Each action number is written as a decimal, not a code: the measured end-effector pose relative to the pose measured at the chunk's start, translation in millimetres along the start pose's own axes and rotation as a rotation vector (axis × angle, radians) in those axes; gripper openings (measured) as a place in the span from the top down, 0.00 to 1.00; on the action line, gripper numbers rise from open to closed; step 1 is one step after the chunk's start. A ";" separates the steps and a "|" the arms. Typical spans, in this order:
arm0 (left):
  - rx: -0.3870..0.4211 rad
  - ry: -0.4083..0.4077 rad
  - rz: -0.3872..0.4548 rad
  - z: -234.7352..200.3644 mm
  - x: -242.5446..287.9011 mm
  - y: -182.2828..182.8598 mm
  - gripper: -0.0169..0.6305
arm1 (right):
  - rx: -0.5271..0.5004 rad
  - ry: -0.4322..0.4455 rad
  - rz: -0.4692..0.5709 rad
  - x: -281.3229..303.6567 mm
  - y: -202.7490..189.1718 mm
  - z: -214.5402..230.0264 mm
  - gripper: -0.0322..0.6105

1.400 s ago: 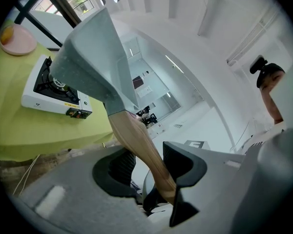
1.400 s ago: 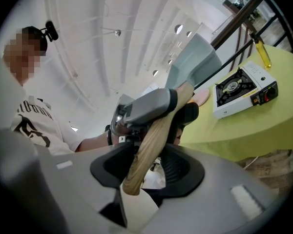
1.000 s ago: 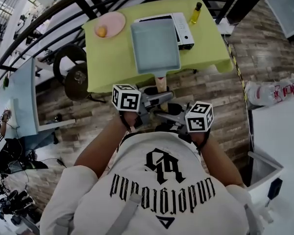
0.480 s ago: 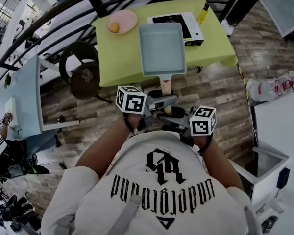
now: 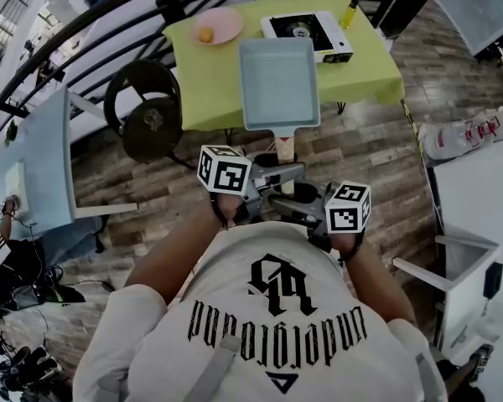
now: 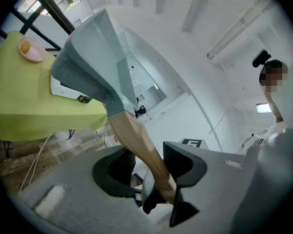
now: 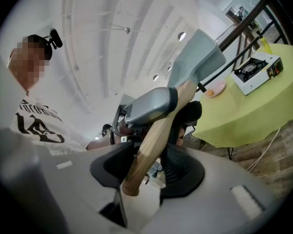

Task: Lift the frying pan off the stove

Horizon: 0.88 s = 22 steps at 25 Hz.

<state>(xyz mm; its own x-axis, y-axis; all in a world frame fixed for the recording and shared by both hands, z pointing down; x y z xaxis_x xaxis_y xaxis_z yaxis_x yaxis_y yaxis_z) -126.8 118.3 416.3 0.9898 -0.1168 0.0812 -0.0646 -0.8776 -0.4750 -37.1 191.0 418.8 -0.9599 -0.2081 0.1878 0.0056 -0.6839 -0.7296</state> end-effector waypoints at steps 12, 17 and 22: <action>0.023 -0.036 -0.001 41.6 -20.0 -37.9 0.67 | -0.018 -0.019 0.013 -3.2 -24.3 -56.3 0.68; 0.026 -0.040 0.000 51.4 -19.3 -44.8 0.67 | -0.015 -0.017 0.015 -7.8 -27.7 -66.3 0.68; 0.029 -0.040 0.002 54.2 -16.2 -46.1 0.67 | -0.011 -0.016 0.012 -11.6 -27.3 -68.3 0.68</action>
<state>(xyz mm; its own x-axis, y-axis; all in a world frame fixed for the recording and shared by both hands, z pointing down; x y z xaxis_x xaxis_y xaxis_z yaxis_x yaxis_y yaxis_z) -133.0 185.8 389.4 0.9940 -0.0998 0.0454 -0.0638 -0.8632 -0.5007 -45.3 259.8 391.6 -0.9552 -0.2276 0.1892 0.0141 -0.6735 -0.7391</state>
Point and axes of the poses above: the fingertips, and each gripper's own axes: x forward along the fingers, z to its right, y out of its top, the point moved 8 cm from there along -x, backward along the fingers, and after that the axes turned 7 degrees about -x, right-handed, at the moved point
